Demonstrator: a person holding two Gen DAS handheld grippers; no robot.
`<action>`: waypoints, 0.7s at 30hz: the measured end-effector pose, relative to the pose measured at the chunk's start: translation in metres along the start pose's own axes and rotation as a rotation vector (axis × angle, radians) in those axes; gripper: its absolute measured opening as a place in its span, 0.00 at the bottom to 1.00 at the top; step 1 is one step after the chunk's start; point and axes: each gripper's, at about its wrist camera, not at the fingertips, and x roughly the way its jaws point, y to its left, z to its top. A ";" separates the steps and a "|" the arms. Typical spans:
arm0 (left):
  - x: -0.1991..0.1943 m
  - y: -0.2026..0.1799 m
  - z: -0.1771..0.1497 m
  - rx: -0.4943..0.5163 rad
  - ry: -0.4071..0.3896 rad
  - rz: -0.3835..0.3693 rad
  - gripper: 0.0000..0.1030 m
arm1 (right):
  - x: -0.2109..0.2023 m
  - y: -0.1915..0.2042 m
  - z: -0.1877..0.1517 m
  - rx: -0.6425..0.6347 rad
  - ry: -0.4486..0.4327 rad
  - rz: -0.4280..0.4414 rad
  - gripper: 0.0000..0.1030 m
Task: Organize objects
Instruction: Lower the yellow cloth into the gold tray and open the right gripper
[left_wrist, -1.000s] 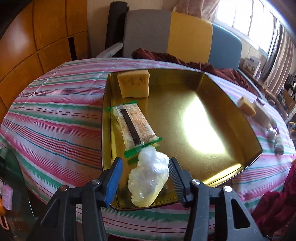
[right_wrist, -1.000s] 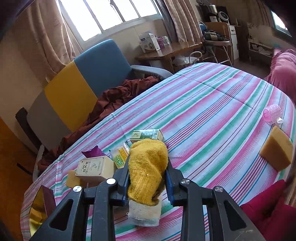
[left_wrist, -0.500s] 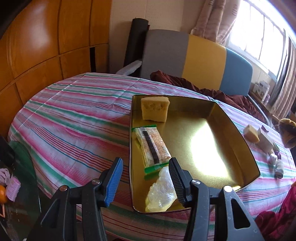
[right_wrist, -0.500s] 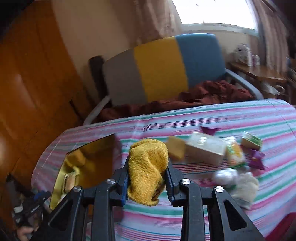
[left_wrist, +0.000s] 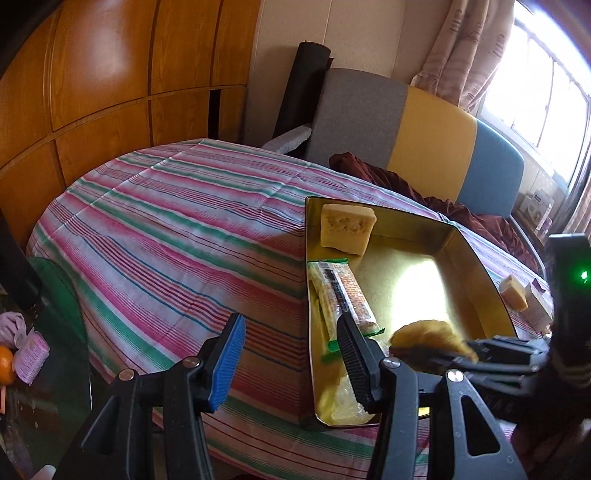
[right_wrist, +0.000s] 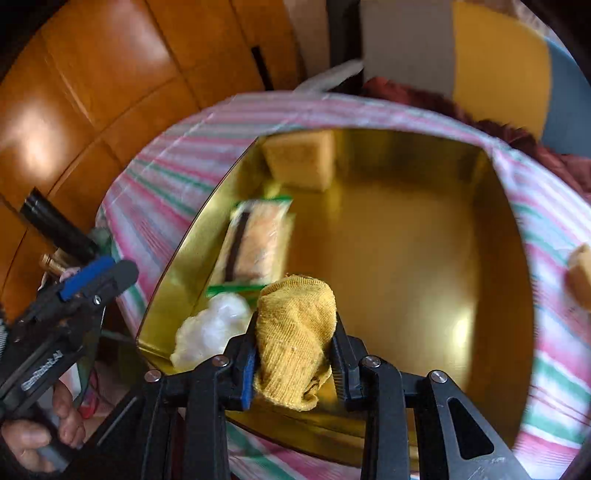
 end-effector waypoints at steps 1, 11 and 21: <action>0.001 0.002 0.000 -0.006 0.003 0.000 0.50 | 0.007 0.005 -0.001 -0.008 0.015 0.023 0.39; -0.001 0.005 0.001 -0.015 -0.015 0.038 0.50 | 0.006 0.005 -0.007 0.031 -0.016 0.149 0.85; -0.025 -0.011 0.009 0.018 -0.093 0.001 0.50 | -0.053 -0.013 -0.019 0.048 -0.156 0.004 1.00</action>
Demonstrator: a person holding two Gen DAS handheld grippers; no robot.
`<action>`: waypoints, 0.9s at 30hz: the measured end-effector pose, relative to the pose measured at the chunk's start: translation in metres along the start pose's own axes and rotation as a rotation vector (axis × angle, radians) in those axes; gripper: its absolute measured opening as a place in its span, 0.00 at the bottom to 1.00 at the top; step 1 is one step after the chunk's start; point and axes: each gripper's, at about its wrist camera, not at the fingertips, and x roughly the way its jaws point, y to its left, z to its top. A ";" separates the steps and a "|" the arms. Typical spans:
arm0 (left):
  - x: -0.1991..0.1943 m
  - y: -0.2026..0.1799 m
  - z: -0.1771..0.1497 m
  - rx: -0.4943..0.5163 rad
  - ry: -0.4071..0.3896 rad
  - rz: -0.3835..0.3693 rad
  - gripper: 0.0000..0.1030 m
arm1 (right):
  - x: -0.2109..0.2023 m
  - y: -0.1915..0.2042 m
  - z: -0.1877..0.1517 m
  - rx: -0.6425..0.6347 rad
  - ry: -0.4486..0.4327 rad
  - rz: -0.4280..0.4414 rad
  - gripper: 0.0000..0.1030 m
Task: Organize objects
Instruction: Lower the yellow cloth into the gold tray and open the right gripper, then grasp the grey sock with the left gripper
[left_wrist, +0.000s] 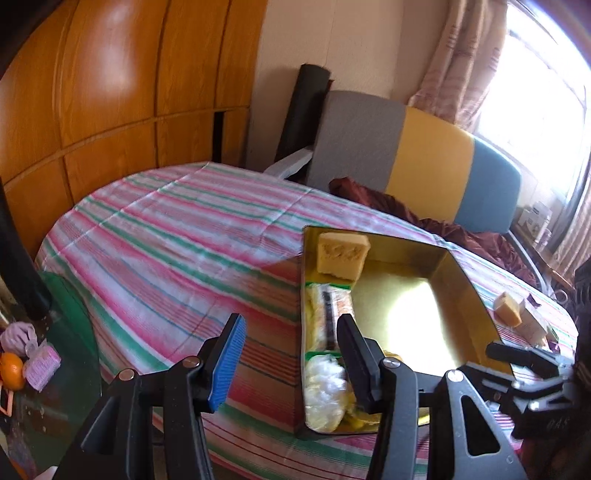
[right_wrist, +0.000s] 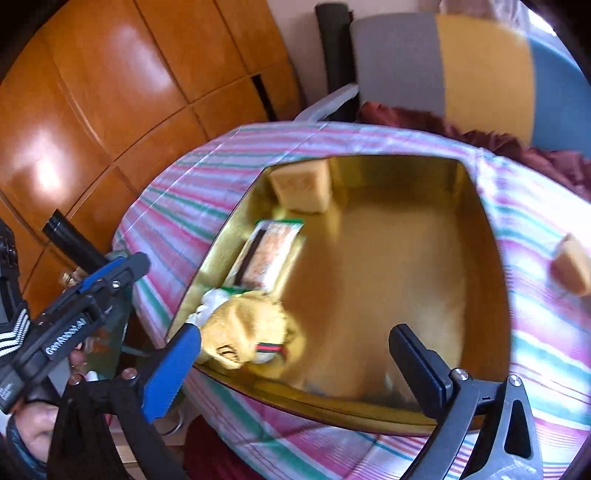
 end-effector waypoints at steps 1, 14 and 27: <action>-0.002 -0.004 0.000 0.018 -0.003 -0.006 0.50 | -0.005 -0.002 0.000 0.003 -0.016 -0.015 1.00; -0.012 -0.071 -0.002 0.173 0.021 -0.130 0.50 | -0.100 -0.117 -0.006 0.144 -0.154 -0.252 1.00; -0.002 -0.196 -0.025 0.438 0.130 -0.382 0.51 | -0.233 -0.328 -0.082 0.733 -0.403 -0.582 1.00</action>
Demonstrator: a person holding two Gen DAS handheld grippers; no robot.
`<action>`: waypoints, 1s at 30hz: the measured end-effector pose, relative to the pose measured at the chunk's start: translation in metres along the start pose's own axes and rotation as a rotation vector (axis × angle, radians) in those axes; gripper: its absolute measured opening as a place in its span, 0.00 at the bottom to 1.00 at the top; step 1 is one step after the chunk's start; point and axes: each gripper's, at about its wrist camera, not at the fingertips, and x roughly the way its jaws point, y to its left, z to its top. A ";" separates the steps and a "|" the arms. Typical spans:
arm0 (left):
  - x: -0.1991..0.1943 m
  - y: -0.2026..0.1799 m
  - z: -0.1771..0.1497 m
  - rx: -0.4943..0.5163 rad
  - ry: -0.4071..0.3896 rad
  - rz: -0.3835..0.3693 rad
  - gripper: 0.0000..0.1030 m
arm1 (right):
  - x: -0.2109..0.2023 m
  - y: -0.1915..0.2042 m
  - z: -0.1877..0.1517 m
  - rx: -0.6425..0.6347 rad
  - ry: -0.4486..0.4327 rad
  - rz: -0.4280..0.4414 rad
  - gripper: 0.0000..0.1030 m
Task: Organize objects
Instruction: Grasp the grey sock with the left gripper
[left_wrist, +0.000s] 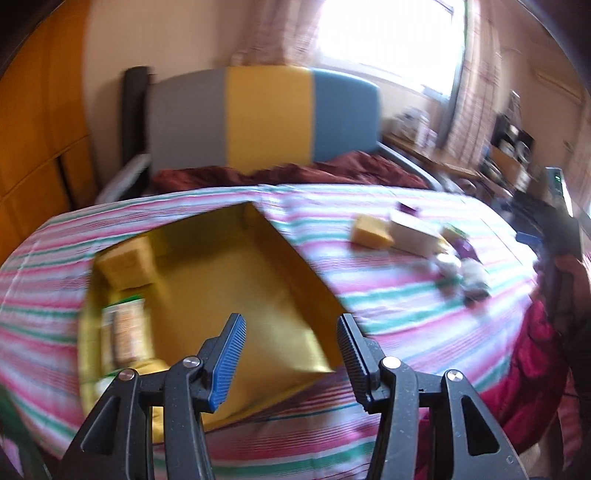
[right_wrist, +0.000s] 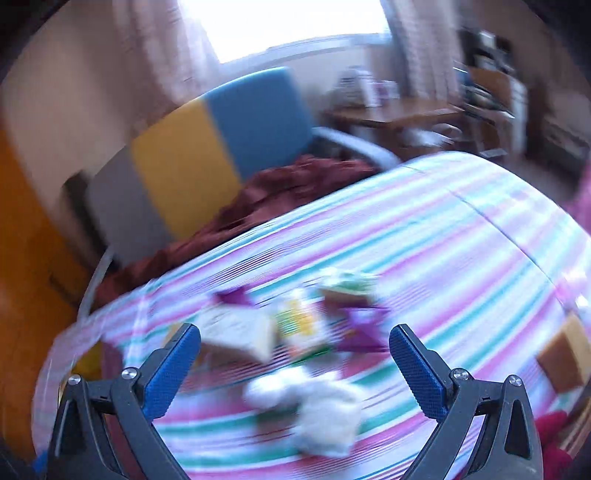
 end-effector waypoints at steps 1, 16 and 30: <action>0.006 -0.011 0.002 0.023 0.010 -0.023 0.51 | 0.002 -0.018 0.001 0.063 -0.006 -0.012 1.00; 0.087 -0.139 0.031 0.120 0.184 -0.350 0.45 | 0.022 -0.080 -0.002 0.392 0.086 0.083 1.00; 0.166 -0.251 0.054 0.238 0.325 -0.538 0.45 | 0.012 -0.094 -0.002 0.466 0.036 0.161 1.00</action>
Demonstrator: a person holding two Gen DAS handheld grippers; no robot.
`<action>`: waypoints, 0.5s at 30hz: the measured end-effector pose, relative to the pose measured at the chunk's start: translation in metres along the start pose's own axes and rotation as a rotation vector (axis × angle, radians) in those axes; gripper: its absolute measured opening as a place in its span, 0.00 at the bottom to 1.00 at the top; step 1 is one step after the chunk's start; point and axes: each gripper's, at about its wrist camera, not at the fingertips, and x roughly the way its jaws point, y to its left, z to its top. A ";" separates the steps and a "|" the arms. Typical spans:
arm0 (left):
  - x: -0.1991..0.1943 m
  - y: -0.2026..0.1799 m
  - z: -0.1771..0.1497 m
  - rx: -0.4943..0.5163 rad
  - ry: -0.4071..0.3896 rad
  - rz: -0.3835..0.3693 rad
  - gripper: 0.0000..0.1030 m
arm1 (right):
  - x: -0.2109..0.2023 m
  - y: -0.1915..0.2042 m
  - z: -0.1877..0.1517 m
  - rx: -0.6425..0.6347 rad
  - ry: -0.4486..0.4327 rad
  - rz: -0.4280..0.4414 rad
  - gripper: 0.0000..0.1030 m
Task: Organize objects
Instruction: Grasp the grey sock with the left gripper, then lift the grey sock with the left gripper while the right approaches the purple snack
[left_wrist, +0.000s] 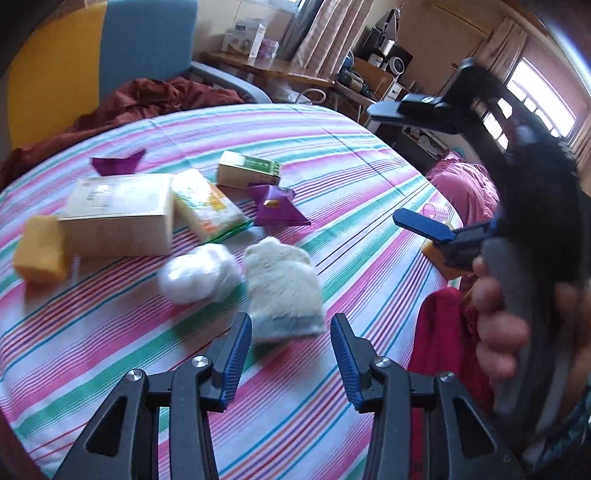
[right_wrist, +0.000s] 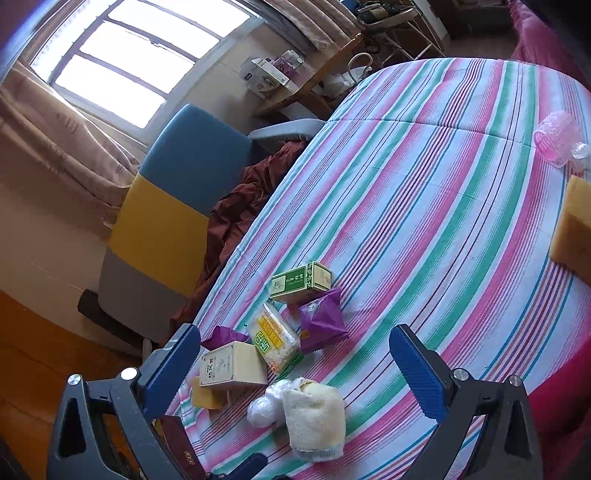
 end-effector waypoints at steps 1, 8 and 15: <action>0.008 0.001 0.005 -0.012 0.009 0.003 0.45 | 0.000 0.000 0.000 0.002 0.001 0.007 1.00; 0.053 0.006 0.018 -0.005 0.046 0.101 0.52 | 0.010 0.004 -0.002 -0.019 0.047 0.033 1.00; 0.010 0.006 -0.036 0.088 -0.060 0.200 0.48 | 0.013 0.002 -0.002 -0.016 0.069 0.031 1.00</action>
